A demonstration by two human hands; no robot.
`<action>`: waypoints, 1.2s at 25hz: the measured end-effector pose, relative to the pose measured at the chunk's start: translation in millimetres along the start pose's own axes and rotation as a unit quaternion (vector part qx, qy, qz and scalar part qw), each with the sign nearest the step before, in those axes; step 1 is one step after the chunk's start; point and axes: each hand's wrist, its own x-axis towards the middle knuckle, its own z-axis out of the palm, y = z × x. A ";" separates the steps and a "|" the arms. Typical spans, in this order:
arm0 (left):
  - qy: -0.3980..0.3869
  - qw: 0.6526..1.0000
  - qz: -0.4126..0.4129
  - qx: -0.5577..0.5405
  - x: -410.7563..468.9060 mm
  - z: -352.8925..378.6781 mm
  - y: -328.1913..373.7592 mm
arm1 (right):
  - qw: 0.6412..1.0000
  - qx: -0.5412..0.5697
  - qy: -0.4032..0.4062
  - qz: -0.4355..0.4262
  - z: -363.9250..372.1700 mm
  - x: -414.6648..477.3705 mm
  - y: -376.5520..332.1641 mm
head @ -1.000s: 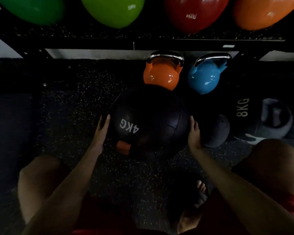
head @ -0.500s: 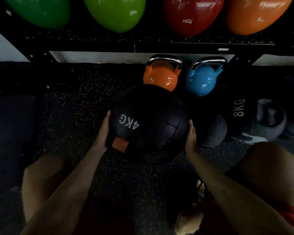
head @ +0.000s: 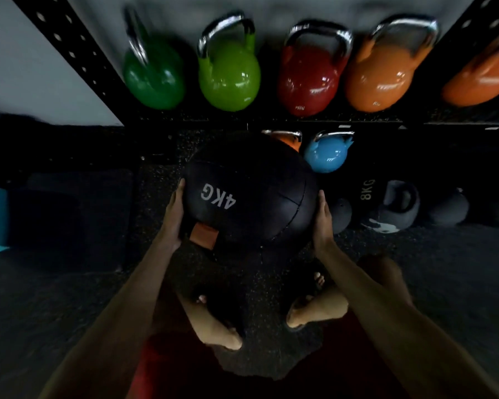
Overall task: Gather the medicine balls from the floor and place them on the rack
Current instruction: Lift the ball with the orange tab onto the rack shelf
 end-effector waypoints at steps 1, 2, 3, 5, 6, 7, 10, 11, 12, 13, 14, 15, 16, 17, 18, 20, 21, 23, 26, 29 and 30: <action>-0.020 1.000 0.006 -0.013 -25.2 2.0 21.9 | 1.000 0.005 0.001 -0.003 -1.0 -16.2 -24.7; -0.022 0.999 0.017 -0.019 -57.9 6.2 52.0 | 1.000 0.006 -0.001 -0.014 -2.3 -36.4 -56.1; -0.023 0.999 0.020 -0.031 -85.6 9.3 80.9 | 0.999 0.005 -0.004 -0.031 -4.0 -55.8 -87.4; -0.034 0.996 0.062 -0.055 -137.4 19.4 138.0 | 0.997 0.015 -0.006 -0.076 -8.5 -92.8 -151.6; -0.044 0.993 0.092 -0.065 -164.4 26.3 166.2 | 0.995 0.019 -0.011 -0.097 -9.9 -110.1 -181.8; -0.048 0.990 0.115 -0.071 -184.8 34.0 193.2 | 0.992 0.019 -0.013 -0.121 -10.4 -125.9 -211.9; -0.036 0.981 0.172 -0.084 -234.4 47.5 266.3 | 0.981 0.037 -0.008 -0.193 -11.5 -160.3 -290.6; -0.035 0.978 0.190 -0.078 -246.8 50.3 289.2 | 0.976 0.049 -0.009 -0.214 -12.0 -172.6 -315.7; -0.047 0.974 0.205 -0.084 -256.3 52.6 311.9 | 0.969 0.058 -0.008 -0.239 -12.1 -179.2 -339.9; -0.065 0.968 0.221 -0.100 -267.6 57.5 334.3 | 0.964 0.064 -0.002 -0.257 -12.0 -185.3 -365.4; -0.069 0.962 0.235 -0.119 -282.2 62.3 355.5 | 0.961 0.063 0.004 -0.268 -11.7 -193.5 -389.7; -0.068 0.958 0.252 -0.119 -300.4 68.2 375.6 | 0.956 0.065 0.005 -0.285 -11.0 -199.9 -411.8; -0.069 0.952 0.278 -0.108 -314.8 72.5 395.1 | 0.949 0.072 0.002 -0.308 -9.9 -206.9 -432.3; -0.063 0.947 0.299 -0.097 -325.0 77.2 410.1 | 0.944 0.073 0.000 -0.322 -8.8 -215.3 -450.3; -0.071 0.945 0.309 -0.081 -336.1 77.9 423.4 | 0.941 0.076 -0.001 -0.329 -8.3 -222.3 -466.1; -0.079 0.938 0.331 -0.062 -356.9 72.9 454.1 | 0.931 0.088 -0.010 -0.353 -7.7 -236.8 -498.9; -0.085 0.932 0.345 -0.065 -366.0 72.4 469.6 | 0.926 0.097 -0.012 -0.364 -7.0 -240.7 -514.5; -0.091 0.911 0.395 -0.073 -387.0 73.3 502.9 | 0.911 0.110 -0.015 -0.397 -5.3 -249.4 -546.6; -0.088 0.888 0.444 -0.077 -411.3 77.6 544.6 | 0.894 0.117 -0.016 -0.431 2.8 -261.3 -595.2; -0.078 0.869 0.479 -0.098 -424.8 83.8 588.6 | 0.876 0.132 -0.038 -0.463 10.3 -268.6 -649.3; -0.082 0.861 0.489 -0.110 -428.0 87.0 604.6 | 0.869 0.139 -0.047 -0.473 12.6 -268.8 -668.2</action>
